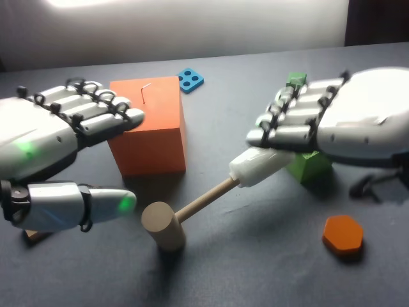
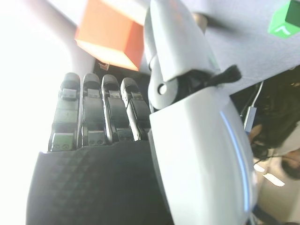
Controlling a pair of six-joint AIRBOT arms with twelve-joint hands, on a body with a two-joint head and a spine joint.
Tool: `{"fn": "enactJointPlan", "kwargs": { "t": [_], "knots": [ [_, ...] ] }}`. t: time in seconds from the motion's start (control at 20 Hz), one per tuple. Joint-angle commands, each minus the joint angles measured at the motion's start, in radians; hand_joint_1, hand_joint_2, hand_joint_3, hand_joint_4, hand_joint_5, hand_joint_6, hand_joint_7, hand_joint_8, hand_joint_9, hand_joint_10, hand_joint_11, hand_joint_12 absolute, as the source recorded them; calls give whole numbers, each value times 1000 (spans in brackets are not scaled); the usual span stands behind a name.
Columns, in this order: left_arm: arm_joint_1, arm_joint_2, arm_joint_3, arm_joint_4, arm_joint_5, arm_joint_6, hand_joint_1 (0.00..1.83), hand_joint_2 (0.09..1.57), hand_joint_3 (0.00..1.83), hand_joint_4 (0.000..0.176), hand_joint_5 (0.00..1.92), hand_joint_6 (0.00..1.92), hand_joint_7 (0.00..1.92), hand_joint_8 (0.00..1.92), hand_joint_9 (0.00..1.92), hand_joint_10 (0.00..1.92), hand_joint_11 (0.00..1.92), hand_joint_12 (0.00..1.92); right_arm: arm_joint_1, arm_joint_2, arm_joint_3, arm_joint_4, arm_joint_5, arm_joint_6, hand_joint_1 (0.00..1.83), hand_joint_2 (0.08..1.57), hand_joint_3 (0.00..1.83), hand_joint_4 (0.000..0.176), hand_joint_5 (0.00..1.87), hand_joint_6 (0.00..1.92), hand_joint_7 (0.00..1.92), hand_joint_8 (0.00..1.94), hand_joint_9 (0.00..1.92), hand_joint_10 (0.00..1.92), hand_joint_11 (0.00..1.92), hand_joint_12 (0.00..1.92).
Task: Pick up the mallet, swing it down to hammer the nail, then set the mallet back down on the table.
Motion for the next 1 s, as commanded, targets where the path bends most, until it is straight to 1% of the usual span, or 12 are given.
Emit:
{"fn": "enactJointPlan", "kwargs": {
  "t": [0.0, 0.1, 0.15, 0.25, 0.3, 0.4, 0.45, 0.55, 0.65, 0.75, 0.85, 0.95],
  "knots": [
    [-8, -5, 12, 5, -113, -16, 0, 1233, 3, 0, 90, 3, 74, 6, 52, 5, 10, 43, 27, 2, 9, 25, 57, 24, 1285, 1003, 0, 0, 0, 0, 0, 0, 0, 0, 0, 0],
    [-8, -32, 38, 15, -111, -32, 0, 1244, 4, 0, 158, 10, 144, 11, 103, 10, 48, 65, 49, -7, 44, 24, 16, 140, 1282, 1032, 0, 0, 0, 0, 0, 0, 0, 0, 0, 0],
    [-6, -46, 52, 22, -111, -40, 0, 1242, 2, 0, 177, 14, 165, 16, 128, 17, 76, 79, 63, -16, 64, -21, -13, 248, 1267, 1042, 0, 0, 0, 0, 0, 0, 0, 0, 0, 0],
    [1, -67, 74, 36, -111, -59, 0, 1229, 0, 0, 148, 1, 144, 3, 120, 10, 79, 81, 83, -33, 74, -320, -66, 574, 1246, 1053, 2, 0, 0, 0, 0, 0, 0, 0, 0, 0],
    [7, -70, 79, 36, -113, -59, 0, 1232, 0, 0, 157, 5, 156, 8, 136, 15, 83, 83, 87, -40, 73, -425, -74, 684, 1230, 1045, 0, 0, 0, 0, 0, 0, 0, 0, 0, 0],
    [20, -76, 89, 36, -120, -62, 0, 1223, 0, 0, 54, 0, 49, 0, 38, 0, 7, 52, 87, -61, 73, -591, -89, 834, 1230, 1008, 0, 0, 0, 0, 0, 0, 0, 0, 0, 0],
    [26, -82, 98, 34, -123, -65, 0, 1223, 0, 0, 57, 5, 44, 2, 35, 3, 6, 51, 88, -81, 73, -714, -92, 925, 1230, 1002, 0, 0, 0, 0, 0, 0, 0, 0, 0, 0],
    [29, -91, 110, 30, -128, -65, 0, 1225, 0, 0, 71, 9, 53, 7, 37, 5, 12, 55, 102, -113, 79, -830, -101, 1013, 1245, 993, 0, 0, 0, 0, 0, 0, 0, 0, 0, 0],
    [29, -99, 121, 26, -129, -65, 0, 1228, 0, 0, 73, 8, 48, 3, 30, 1, 21, 60, 114, -143, 85, -894, -107, 1058, 1243, 990, 0, 0, 0, 0, 0, 0, 0, 0, 0, 0],
    [29, -113, 137, 11, -130, -65, 0, 1235, 2, 0, 60, 2, 29, 0, 7, 1, 7, 55, 121, -195, 95, -1013, -158, 1139, 1240, 984, 0, 0, 8, 3, 0, 0, 0, 0, 0, 0],
    [29, -128, 150, -2, -133, -65, 0, 1238, 2, 0, 64, 2, 34, 2, 12, 2, 0, 16, 117, -245, 126, -1018, -212, 1152, 1232, 996, 0, 0, 15, 5, 0, 0, 0, 0, 0, 0],
    [29, -140, 163, -10, -136, -65, 0, 1234, 0, 0, 67, 3, 34, 2, 17, 3, 5, 8, 106, -287, 159, -1018, -221, 1181, 1240, 1000, 0, 0, 25, 7, 0, 0, 0, 0, 0, 0]
  ]
}}
